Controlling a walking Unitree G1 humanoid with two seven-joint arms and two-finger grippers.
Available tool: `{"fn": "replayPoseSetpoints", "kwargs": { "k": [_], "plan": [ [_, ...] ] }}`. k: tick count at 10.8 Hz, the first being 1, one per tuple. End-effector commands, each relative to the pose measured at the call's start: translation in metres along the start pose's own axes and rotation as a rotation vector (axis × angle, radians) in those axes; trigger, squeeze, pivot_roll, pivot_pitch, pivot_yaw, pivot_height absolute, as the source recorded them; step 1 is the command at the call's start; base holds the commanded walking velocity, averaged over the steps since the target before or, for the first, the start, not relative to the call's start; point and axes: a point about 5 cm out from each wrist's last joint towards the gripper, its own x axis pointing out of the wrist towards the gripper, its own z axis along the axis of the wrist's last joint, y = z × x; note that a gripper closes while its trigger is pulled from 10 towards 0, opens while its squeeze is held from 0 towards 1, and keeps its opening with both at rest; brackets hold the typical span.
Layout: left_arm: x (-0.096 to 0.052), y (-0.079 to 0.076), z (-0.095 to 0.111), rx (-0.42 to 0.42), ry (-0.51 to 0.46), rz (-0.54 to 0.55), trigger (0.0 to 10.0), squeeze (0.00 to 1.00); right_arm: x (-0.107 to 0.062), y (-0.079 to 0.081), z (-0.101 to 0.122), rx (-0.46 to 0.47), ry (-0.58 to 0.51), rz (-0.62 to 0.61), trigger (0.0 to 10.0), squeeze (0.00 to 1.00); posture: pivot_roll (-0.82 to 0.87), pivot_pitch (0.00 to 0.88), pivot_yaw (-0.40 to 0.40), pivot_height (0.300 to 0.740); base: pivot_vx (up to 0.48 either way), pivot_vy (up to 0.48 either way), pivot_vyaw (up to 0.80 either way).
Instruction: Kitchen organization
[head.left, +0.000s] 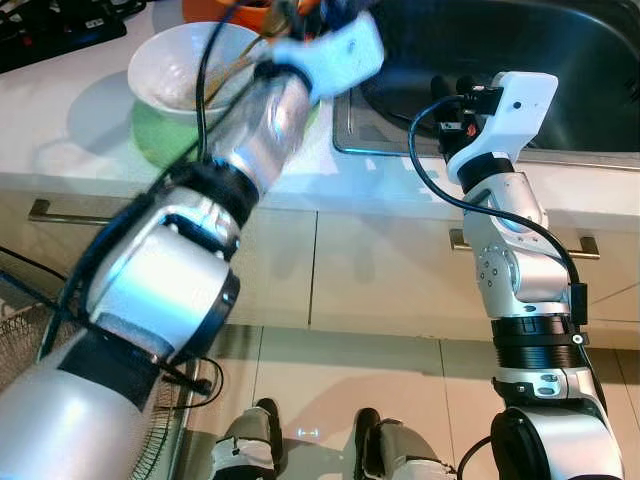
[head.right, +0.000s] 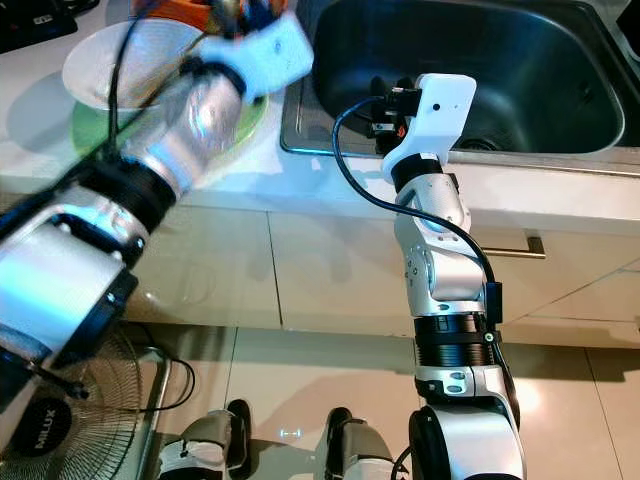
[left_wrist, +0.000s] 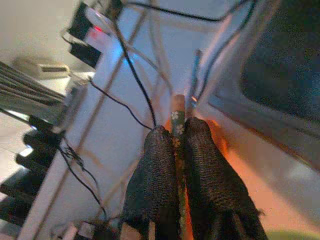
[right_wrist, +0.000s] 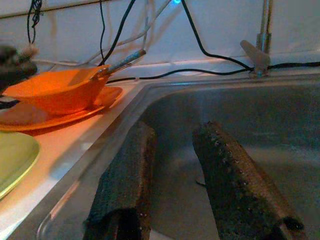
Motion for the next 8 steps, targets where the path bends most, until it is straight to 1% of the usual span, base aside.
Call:
{"fn": "replayPoseSetpoints", "kwargs": {
  "k": [1,2,3,4,5,6,7,8],
  "plan": [
    [0.002,0.006,0.006,-0.003,-0.022,0.024,0.0,0.00,-0.002,-0.002,0.001,-0.003,-0.003,-0.009,10.0,0.00,0.09,0.244,-0.006,0.740,0.000,0.000,0.00],
    [0.003,0.007,0.007,-0.003,-0.029,0.025,0.0,0.00,-0.002,-0.002,0.001,-0.002,-0.002,-0.008,10.0,0.00,0.10,0.242,-0.007,0.740,0.000,0.000,0.00],
    [0.005,0.017,0.014,-0.007,-0.061,0.052,0.0,0.00,-0.002,-0.002,0.001,-0.001,-0.003,-0.007,10.0,0.00,0.10,0.244,-0.008,0.740,0.000,0.000,0.00],
    [0.007,0.031,0.022,0.000,-0.099,0.091,0.0,0.00,-0.002,-0.002,0.001,0.000,-0.002,-0.008,10.0,0.00,0.10,0.245,-0.008,0.740,0.000,0.000,0.00],
    [0.008,0.062,0.040,0.091,-0.182,0.208,0.0,0.00,-0.002,-0.002,0.000,0.001,0.002,-0.009,10.0,0.00,0.10,0.248,-0.010,0.740,0.000,0.000,0.00],
    [0.006,0.088,0.055,0.093,-0.249,0.305,0.0,0.00,-0.002,-0.001,-0.002,0.003,0.007,-0.007,10.0,0.00,0.11,0.250,-0.011,0.740,0.000,0.000,0.00],
    [0.000,0.107,0.070,0.000,-0.332,0.381,8.4,0.00,-0.002,0.000,-0.004,0.007,0.011,-0.004,10.0,0.00,0.11,0.249,-0.011,0.740,0.000,0.000,0.00],
    [-0.007,0.115,0.082,-0.220,-0.425,0.393,10.0,0.00,-0.001,0.001,-0.004,0.009,0.012,-0.002,10.0,0.00,0.12,0.249,-0.013,0.740,0.000,0.000,0.00]
  ]
}}
